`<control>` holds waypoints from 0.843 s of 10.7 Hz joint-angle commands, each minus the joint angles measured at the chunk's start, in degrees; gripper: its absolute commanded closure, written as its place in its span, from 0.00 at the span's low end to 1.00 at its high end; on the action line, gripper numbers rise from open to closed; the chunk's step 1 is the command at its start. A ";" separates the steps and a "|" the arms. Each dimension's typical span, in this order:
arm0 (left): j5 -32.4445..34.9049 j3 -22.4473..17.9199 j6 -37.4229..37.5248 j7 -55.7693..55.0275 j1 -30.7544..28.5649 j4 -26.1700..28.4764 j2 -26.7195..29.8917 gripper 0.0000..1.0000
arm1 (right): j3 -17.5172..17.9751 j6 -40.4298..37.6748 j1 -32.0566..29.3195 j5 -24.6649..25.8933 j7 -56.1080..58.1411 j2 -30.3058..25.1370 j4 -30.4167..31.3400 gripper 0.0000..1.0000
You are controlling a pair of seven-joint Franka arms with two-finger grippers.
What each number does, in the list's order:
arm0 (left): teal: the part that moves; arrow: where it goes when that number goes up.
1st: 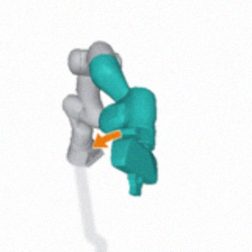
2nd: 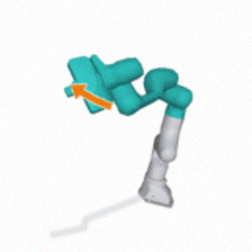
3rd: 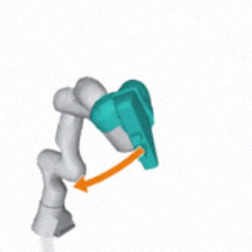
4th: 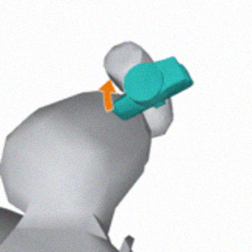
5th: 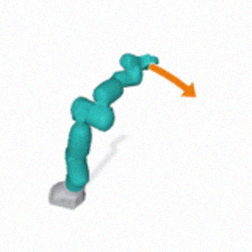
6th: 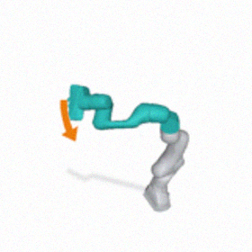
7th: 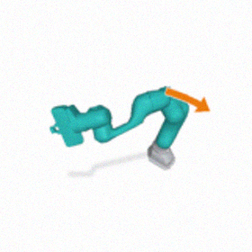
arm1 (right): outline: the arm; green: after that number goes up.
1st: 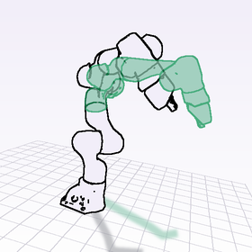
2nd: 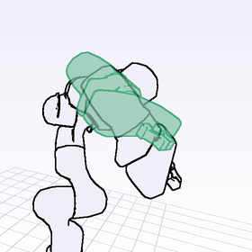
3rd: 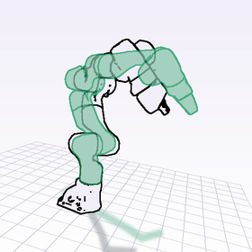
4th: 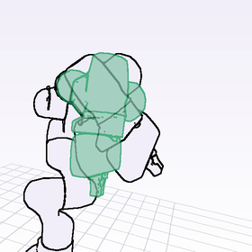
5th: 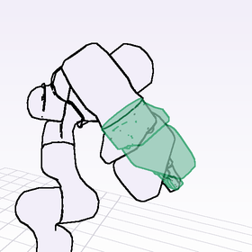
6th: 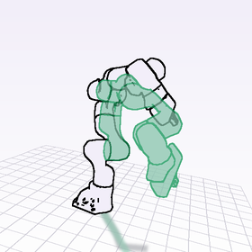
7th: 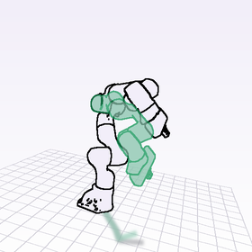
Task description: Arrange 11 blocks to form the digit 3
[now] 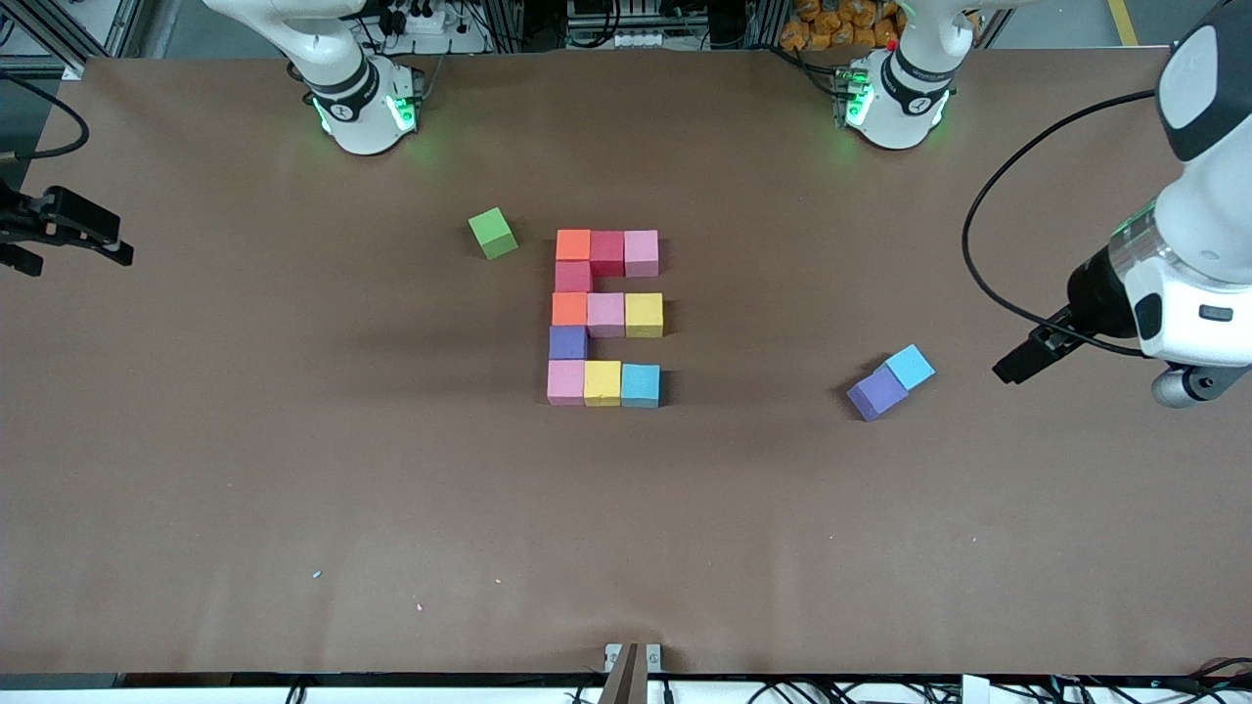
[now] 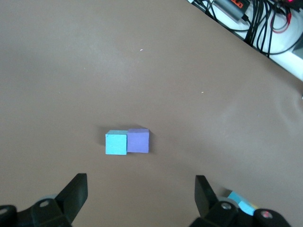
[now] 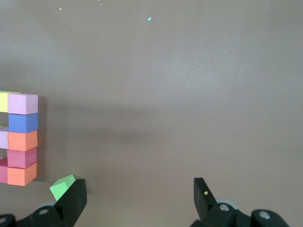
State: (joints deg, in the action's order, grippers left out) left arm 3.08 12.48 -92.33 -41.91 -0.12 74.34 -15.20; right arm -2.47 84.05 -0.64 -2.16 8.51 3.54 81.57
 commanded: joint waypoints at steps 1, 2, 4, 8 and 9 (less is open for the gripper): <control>0.70 0.36 3.38 7.16 -0.41 1.77 2.81 0.00 | 0.10 -0.91 -0.32 0.05 -0.16 -0.20 -0.62 0.00; 0.70 0.27 3.82 8.76 -0.24 1.95 3.77 0.00 | 0.10 -0.91 -0.32 0.05 -0.25 -0.20 -0.62 0.00; 0.70 0.18 5.49 10.87 -0.06 2.12 5.17 0.00 | 0.36 -0.82 -0.24 0.05 -0.25 -0.12 -0.71 0.00; 0.70 -2.89 5.67 19.73 0.29 5.71 9.30 0.00 | 0.10 -0.73 -1.46 -0.30 -0.34 -0.03 -1.76 0.00; 0.61 -3.07 5.67 21.24 0.29 7.90 11.31 0.00 | 0.18 -0.30 -1.38 -0.22 -0.25 -0.12 -1.67 0.00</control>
State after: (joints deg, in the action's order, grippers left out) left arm 3.08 10.29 -86.55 -23.63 -0.05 77.25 -8.51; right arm -2.74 84.11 -1.16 -2.16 8.48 3.54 80.65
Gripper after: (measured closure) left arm 0.000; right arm 0.000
